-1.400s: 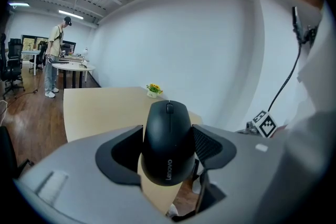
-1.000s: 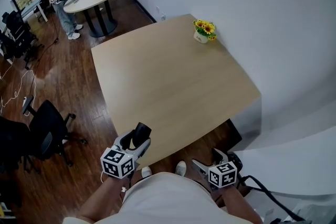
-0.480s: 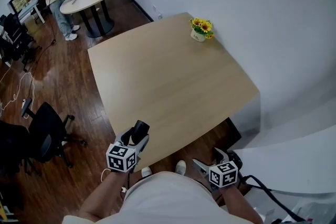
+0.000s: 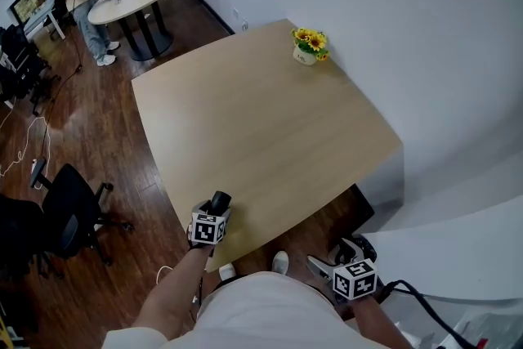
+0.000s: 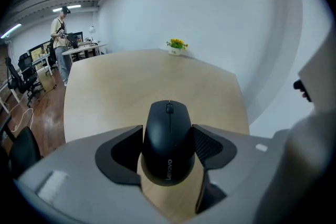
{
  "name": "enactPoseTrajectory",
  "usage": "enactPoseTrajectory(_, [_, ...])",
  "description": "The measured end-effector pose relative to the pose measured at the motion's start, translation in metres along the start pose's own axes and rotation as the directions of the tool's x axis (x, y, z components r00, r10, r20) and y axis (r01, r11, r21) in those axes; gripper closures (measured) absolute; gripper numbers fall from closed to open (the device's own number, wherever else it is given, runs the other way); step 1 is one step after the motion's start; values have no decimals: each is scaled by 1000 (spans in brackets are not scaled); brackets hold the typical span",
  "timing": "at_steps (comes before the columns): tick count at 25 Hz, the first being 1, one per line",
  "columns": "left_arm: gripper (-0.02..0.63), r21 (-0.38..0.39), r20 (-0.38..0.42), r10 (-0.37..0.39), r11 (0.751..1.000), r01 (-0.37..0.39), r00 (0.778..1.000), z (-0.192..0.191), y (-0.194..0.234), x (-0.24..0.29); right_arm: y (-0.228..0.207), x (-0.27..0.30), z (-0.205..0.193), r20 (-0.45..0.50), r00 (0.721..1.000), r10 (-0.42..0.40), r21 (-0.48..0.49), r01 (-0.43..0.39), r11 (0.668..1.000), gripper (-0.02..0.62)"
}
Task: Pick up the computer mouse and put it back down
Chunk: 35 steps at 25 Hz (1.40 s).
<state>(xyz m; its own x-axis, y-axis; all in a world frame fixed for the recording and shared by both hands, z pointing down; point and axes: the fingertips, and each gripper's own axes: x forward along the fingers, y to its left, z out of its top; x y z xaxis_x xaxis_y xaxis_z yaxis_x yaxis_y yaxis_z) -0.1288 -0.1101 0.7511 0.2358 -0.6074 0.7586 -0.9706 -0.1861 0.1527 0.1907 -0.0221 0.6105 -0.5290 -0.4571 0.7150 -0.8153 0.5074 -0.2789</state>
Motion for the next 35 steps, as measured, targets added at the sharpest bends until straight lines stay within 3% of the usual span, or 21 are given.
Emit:
enactPoseTrajectory(5, [325,-25,-75,35,999,-37,997,-27,13,19,-11,-9,-8,-16,999,-31,15,32,999,129])
enactPoseTrajectory(15, [314,40,-130,25,999,-20,991,-34,15,23,1,-1,-2,-21,1000,-9,-3,9,1000,129])
enactPoseTrajectory(19, [274,36,-94,3,999,0,996,-26,11,10,5,5,6,-16,1000,11,-15,-11,1000,129])
enactPoseTrajectory(25, [273,-31,35,-31,999,32,999,-2,2,-41,15,14,14,-8,999,41,-47,-41,998,129])
enactPoseTrajectory(31, [273,-78,97,-88,992,96,991,-7,-11,-98,36,18,24,22,996,85,-91,-82,992,129])
enactPoseTrajectory(35, [273,-49,113,-89,994,95,990,-17,-13,-127,47,23,23,23,995,93,-100,-91,991,129])
